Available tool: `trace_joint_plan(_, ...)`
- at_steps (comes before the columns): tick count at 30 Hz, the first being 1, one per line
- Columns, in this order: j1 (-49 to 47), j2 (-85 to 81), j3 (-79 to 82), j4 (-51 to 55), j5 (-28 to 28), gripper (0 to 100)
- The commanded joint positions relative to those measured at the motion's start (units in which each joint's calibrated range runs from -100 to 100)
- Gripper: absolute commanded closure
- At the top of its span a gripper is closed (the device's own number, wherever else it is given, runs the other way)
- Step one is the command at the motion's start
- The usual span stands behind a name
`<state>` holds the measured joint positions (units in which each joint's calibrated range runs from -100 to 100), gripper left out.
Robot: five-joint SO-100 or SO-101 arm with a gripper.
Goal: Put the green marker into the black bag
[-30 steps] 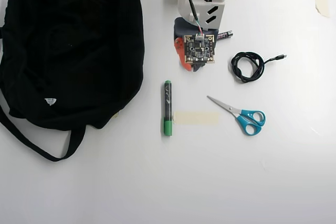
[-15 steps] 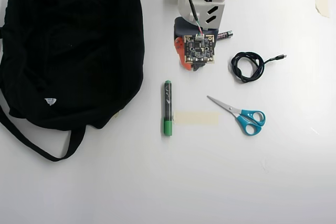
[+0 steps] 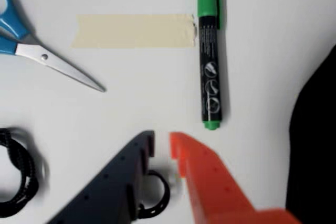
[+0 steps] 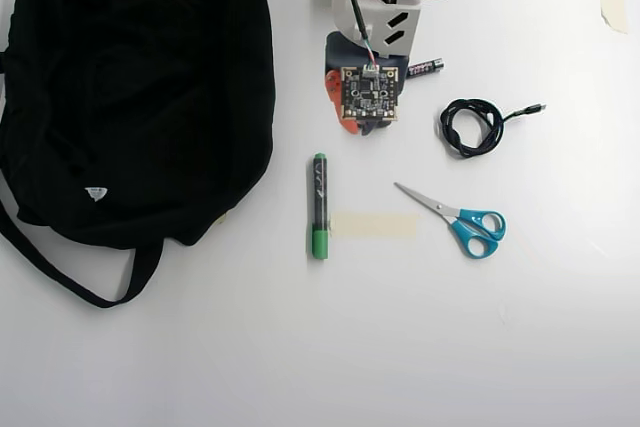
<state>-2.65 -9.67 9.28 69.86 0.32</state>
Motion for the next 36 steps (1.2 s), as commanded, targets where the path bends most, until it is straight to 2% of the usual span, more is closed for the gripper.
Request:
trace_joint_plan(1, 1.00, -1.28, -1.64, 0.17, -1.31, 85)
trace_joint_plan(3, 1.00, -1.20, -1.64, -0.26, -1.10, 79)
trace_joint_plan(7, 1.97, -0.45, -0.83, -0.35, -1.00, 74)
trace_joint_plan(17, 3.17, 6.27, -1.28, -2.07, 2.04, 74)
trace_joint_plan(30, 3.39, 10.83, -1.46, -8.62, 2.09, 73)
trace_joint_plan(36, 3.32, 13.41, -2.90, -7.84, 2.09, 69)
